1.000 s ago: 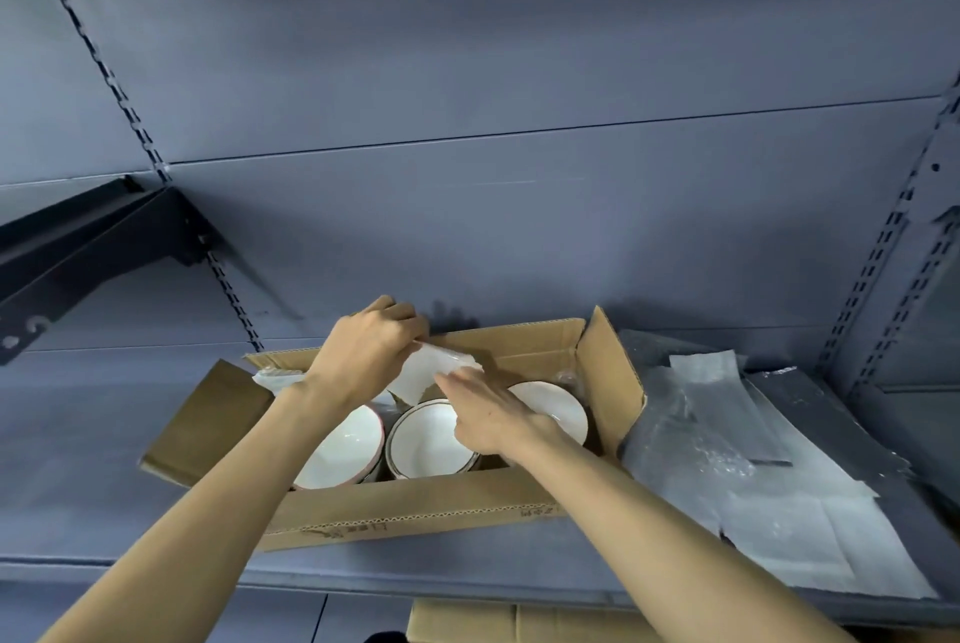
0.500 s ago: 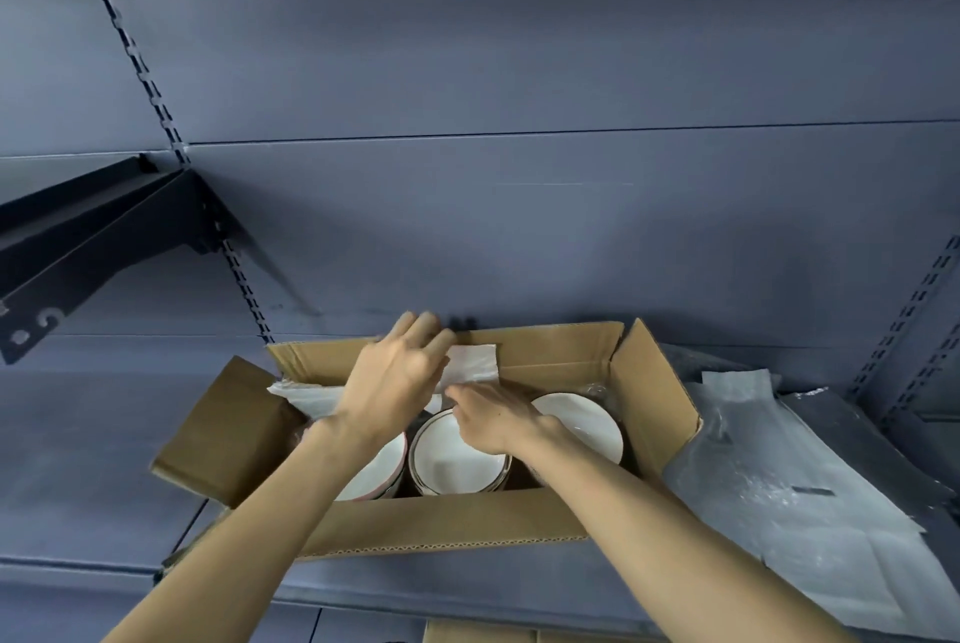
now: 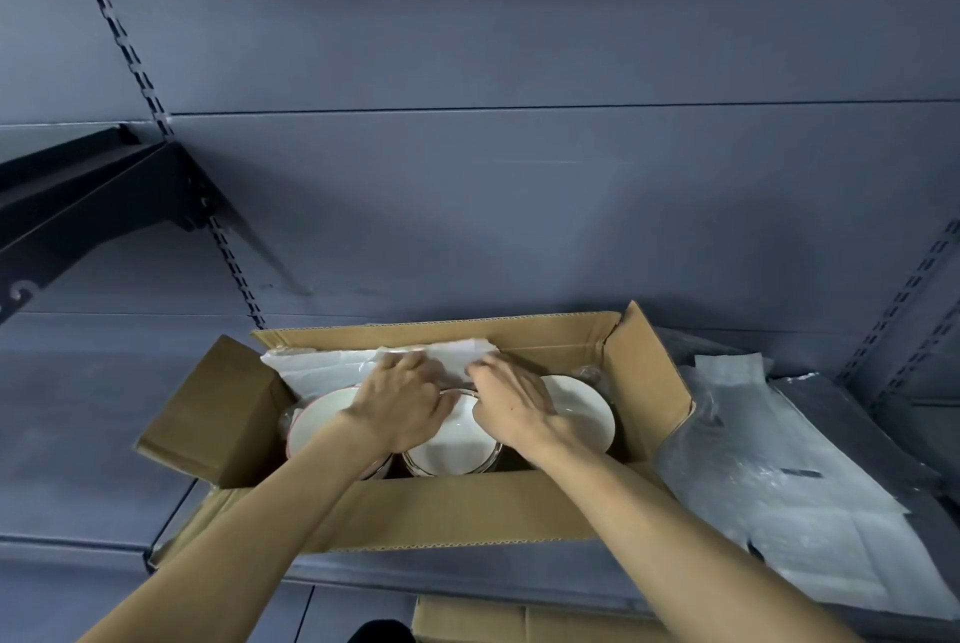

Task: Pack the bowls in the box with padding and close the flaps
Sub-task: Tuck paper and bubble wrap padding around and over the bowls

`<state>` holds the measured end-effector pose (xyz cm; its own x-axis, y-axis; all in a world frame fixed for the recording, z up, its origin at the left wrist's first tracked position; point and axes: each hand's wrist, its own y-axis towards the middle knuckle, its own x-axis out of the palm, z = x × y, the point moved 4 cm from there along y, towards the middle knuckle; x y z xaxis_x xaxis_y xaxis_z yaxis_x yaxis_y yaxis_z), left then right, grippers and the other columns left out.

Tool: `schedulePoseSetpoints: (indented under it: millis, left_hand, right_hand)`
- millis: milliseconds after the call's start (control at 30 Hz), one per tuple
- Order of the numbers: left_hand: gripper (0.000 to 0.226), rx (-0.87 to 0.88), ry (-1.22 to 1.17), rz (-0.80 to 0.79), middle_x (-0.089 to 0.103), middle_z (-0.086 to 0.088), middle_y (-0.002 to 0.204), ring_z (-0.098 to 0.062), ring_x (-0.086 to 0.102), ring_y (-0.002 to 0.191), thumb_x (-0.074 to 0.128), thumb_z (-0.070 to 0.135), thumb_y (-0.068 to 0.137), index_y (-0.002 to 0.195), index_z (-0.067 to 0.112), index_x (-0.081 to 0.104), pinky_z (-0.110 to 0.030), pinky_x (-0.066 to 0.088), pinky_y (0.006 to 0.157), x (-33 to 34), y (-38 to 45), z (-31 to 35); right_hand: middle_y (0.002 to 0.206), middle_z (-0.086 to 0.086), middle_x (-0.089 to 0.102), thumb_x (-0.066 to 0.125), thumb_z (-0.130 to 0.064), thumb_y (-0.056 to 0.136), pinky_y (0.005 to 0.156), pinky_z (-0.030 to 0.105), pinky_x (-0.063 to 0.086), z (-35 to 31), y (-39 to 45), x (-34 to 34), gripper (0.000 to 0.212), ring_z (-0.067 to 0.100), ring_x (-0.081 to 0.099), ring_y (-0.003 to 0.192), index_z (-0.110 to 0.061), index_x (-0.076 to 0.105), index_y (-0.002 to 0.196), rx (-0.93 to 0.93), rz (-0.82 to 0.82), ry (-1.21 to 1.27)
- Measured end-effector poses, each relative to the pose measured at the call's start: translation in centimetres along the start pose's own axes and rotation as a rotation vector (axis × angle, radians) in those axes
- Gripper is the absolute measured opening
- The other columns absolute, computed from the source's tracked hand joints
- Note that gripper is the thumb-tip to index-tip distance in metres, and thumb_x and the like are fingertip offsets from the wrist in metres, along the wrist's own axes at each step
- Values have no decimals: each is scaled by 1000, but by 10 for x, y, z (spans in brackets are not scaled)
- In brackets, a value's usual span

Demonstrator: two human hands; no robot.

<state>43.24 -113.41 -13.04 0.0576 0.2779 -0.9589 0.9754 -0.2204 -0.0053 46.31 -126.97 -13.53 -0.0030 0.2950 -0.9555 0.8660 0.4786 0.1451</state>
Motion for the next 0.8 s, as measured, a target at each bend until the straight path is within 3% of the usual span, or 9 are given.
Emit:
schedulePoseSetpoints:
  millis: [100,300,400,500,600,733,800]
  left_hand:
    - [59,10,36,-115,50,6,147,-18,38,135,11,48,106,140,31,55,-40,29,111,4,7,-2]
    - [57,-11,-342,-319,42,9,156,-14,36,144,9,52,106,148,31,40,-39,27,119,24,1,-19]
    - [57,-44,-469,-327,38,13,159,-13,29,149,9,56,105,152,40,36,-39,17,124,26,-5,-30]
    - [56,-21,-435,-255,47,14,153,-12,33,146,7,53,105,148,46,41,-40,23,120,18,-5,-29]
    - [57,-13,-413,-226,52,10,149,-16,39,141,5,52,105,142,43,48,-41,27,116,15,-4,-26]
    - [66,-8,-341,-251,46,15,154,-7,23,147,1,58,103,151,37,41,-41,13,121,22,-14,-23]
    - [68,10,-293,-226,49,15,151,-9,24,146,0,59,102,149,35,44,-40,14,120,19,-19,-22]
  right_hand:
    - [123,10,65,47,4,86,81,37,47,5,3,1,36,32,60,116,-9,67,113,42,-27,-24]
    - [123,15,68,44,-4,89,73,35,37,15,10,-1,36,38,63,110,-11,64,118,69,-191,-81]
    - [121,16,69,44,-5,90,74,34,36,13,7,1,33,37,64,109,-9,65,115,64,-247,-104]
    - [109,10,73,50,-20,93,71,36,36,11,3,-12,19,36,67,101,-15,66,102,90,-27,-77]
    - [96,-1,73,56,-32,88,69,38,41,5,1,-28,18,33,69,88,-23,49,102,46,250,18]
    - [101,-8,75,62,-42,90,72,38,49,-10,0,-28,40,29,73,88,-32,42,123,-88,312,59]
    - [104,-9,74,59,-42,94,70,37,45,-14,1,-25,31,30,71,90,-34,48,123,-129,324,60]
